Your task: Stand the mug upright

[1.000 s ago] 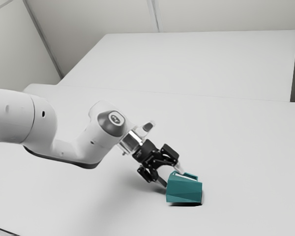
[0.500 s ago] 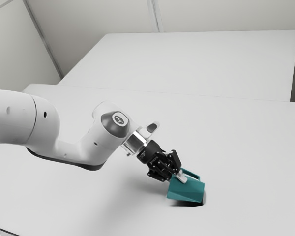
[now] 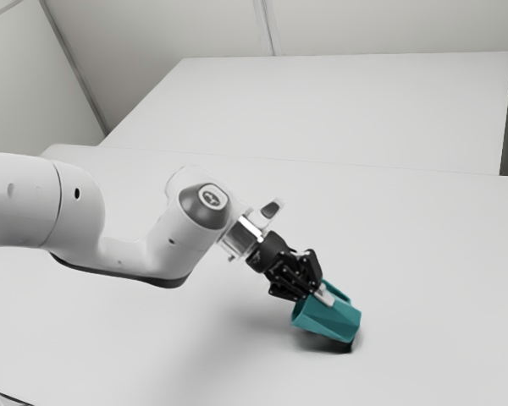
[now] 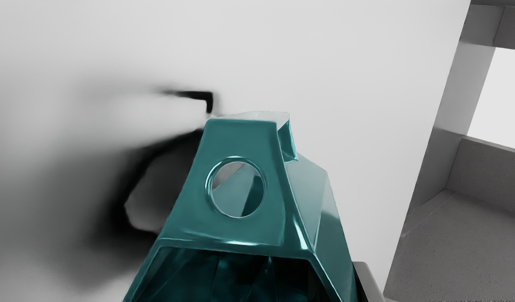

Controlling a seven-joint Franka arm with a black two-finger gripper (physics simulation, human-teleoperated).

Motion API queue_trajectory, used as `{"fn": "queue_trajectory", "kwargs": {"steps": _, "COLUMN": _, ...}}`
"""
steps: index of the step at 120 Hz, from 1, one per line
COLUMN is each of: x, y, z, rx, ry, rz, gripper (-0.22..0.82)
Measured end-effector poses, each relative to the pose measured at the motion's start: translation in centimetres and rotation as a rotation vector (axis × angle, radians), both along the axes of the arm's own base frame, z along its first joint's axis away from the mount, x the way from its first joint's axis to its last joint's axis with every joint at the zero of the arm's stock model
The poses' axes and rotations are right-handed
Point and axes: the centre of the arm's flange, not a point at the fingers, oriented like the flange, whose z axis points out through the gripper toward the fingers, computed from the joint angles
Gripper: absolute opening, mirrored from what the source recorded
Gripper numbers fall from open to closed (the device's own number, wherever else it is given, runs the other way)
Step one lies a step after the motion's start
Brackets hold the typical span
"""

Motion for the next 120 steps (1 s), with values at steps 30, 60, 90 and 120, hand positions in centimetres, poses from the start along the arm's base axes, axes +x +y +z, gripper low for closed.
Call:
{"fn": "queue_trajectory", "kwargs": {"steps": 30, "x": 1.4, "y": 0.8, "z": 3.4, "rx": 0.092, "ry": -0.103, "rz": -0.081, "gripper": -0.17}}
{"fn": "queue_trajectory", "kwargs": {"steps": 60, "x": 4.2, "y": 7.6, "z": 6.1, "rx": 0.336, "ry": -0.219, "rz": -0.156, "gripper": -0.17}}
{"fn": "queue_trajectory", "kwargs": {"steps": 90, "x": 6.9, "y": 15.3, "z": 7.3, "rx": 0.556, "ry": -0.262, "rz": -0.168, "gripper": -0.17}}
{"fn": "queue_trajectory", "kwargs": {"steps": 120, "x": 8.3, "y": 19.0, "z": 6.9, "rx": 0.742, "ry": -0.253, "rz": -0.249, "gripper": -0.17}}
